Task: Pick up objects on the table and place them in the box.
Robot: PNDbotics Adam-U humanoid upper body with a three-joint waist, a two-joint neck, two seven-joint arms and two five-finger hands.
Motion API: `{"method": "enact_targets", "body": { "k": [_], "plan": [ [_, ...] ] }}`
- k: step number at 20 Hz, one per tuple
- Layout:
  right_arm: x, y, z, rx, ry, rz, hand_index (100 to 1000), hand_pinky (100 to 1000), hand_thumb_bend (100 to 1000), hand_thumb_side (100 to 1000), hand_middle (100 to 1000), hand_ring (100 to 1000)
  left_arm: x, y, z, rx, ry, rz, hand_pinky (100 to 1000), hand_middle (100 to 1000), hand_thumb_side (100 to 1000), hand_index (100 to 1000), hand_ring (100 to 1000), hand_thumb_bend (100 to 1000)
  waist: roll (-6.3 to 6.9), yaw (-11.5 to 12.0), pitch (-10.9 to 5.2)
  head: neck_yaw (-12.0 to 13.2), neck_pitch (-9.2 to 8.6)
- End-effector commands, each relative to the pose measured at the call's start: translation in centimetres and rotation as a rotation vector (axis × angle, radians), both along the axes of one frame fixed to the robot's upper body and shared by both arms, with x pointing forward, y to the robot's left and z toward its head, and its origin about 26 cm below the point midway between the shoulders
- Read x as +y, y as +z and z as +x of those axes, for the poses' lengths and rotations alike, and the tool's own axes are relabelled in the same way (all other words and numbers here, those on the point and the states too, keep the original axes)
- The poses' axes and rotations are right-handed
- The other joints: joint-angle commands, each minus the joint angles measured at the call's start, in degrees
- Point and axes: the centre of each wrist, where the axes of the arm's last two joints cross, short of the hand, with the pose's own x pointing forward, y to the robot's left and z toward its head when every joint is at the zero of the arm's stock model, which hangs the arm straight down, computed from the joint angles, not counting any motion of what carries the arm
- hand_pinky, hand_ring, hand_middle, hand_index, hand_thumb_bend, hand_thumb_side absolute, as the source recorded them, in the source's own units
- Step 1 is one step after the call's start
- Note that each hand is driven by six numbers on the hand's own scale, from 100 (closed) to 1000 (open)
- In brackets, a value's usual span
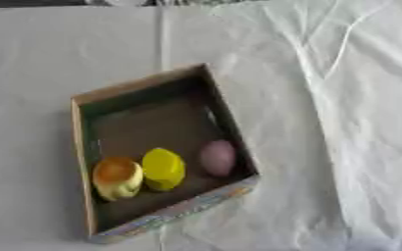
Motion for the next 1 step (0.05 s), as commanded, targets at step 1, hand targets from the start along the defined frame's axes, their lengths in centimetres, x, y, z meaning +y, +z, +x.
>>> {"method": "enact_targets", "body": {
  "k": [1],
  "plan": [
    [0.06,1.09,-0.24,-0.041,0.01,0.008,810,897,100,470,557,801,0.72,0.64,-0.63,-0.049,0.02,-0.037,781,690,557,810,746,100,-0.23,0.1,-1.18,0.2,0.4]
  ]
}}
